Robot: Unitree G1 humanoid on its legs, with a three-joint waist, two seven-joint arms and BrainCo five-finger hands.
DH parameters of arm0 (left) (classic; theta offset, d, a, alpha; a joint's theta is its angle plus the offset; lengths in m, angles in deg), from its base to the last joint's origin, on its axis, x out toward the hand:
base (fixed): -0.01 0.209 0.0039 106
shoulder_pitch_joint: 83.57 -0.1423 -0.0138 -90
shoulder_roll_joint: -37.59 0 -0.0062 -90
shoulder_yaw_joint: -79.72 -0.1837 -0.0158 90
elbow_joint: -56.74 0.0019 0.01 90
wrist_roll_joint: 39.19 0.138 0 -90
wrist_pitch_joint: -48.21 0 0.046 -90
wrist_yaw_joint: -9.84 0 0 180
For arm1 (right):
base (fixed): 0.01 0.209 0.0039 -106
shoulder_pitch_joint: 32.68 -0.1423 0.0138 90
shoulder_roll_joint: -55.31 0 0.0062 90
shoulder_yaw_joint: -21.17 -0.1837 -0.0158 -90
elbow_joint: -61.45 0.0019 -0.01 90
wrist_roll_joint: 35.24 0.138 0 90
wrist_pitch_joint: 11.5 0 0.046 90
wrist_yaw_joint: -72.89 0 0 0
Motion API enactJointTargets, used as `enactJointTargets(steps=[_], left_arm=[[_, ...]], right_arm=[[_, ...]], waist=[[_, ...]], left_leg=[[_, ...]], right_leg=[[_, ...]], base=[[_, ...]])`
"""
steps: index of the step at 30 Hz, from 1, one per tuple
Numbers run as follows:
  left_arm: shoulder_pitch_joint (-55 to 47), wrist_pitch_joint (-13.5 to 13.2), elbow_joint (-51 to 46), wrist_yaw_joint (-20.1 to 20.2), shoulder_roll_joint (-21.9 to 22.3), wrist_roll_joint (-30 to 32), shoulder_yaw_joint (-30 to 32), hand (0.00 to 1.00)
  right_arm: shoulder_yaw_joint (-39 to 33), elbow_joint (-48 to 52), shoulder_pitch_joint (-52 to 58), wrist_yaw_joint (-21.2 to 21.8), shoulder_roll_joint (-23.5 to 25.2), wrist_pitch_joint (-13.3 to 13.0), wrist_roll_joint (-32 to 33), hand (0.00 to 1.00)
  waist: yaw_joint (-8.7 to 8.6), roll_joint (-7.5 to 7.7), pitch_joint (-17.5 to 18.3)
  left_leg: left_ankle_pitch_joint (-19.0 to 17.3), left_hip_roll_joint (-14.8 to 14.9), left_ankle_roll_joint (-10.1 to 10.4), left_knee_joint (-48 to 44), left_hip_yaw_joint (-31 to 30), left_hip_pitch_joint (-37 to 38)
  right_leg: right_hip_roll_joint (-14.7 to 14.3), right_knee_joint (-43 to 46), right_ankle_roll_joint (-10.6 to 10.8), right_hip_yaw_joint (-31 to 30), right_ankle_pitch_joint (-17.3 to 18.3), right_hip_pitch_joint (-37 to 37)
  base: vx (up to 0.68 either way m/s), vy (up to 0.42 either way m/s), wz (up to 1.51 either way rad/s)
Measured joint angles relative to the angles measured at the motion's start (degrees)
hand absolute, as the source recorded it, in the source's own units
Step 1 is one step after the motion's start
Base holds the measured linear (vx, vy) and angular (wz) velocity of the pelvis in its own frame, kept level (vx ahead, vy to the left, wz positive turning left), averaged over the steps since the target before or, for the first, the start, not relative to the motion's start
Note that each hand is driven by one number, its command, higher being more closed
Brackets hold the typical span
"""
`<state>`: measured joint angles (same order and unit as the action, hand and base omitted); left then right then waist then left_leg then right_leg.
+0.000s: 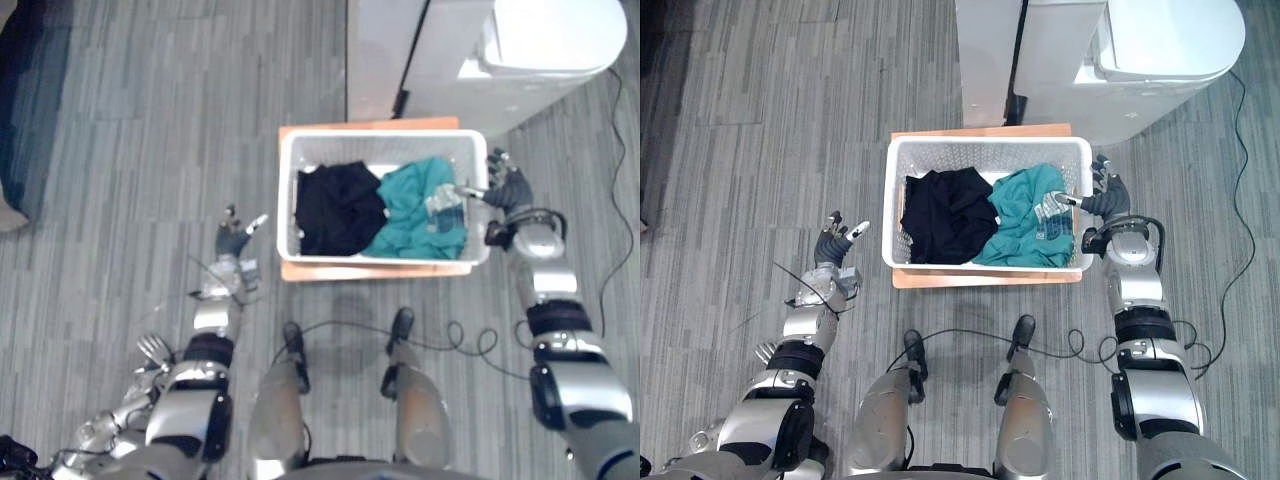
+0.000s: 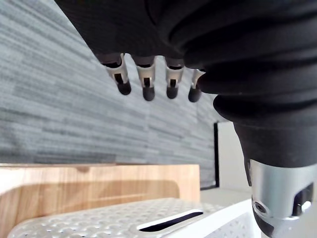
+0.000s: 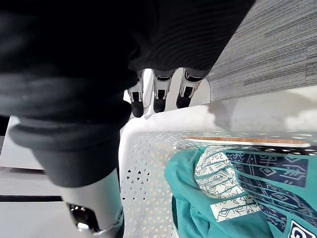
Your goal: Pick up the laundry basket with both hands and put the clothes into the washing machine.
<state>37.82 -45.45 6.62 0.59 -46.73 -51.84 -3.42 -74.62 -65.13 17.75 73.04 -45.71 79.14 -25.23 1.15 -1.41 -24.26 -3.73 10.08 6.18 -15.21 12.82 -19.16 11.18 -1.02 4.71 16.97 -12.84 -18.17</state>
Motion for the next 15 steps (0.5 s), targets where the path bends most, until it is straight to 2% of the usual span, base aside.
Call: enactJointTargets(steps=[9,15], left_arm=[[7.19,1.14,3.75,-1.46,-1.44,3.81,-1.88,0.0],[12.77,1.34,5.43,-2.44,-1.66,4.99,-2.82,0.0]], right_arm=[[-0.26,-4.78,-6.29,-1.35,-0.4,-0.22,-1.12,0.0],[-0.36,-10.39,-7.2,-1.33,-0.26,0.99,-1.09,0.0]], waist=[[-0.29,0.08,-1.09],[-0.35,0.09,-2.64]], left_leg=[[-0.07,0.92,-0.1,-1.63,0.72,-3.11],[-0.07,1.17,-0.09,-1.76,1.06,-4.59]], right_leg=[[-0.61,-0.13,-0.53,-0.78,-0.98,-3.04],[-0.94,-0.4,-0.66,-1.25,-1.36,-4.67]], base=[[-0.02,0.002,-0.06],[0.01,0.002,-0.03]])
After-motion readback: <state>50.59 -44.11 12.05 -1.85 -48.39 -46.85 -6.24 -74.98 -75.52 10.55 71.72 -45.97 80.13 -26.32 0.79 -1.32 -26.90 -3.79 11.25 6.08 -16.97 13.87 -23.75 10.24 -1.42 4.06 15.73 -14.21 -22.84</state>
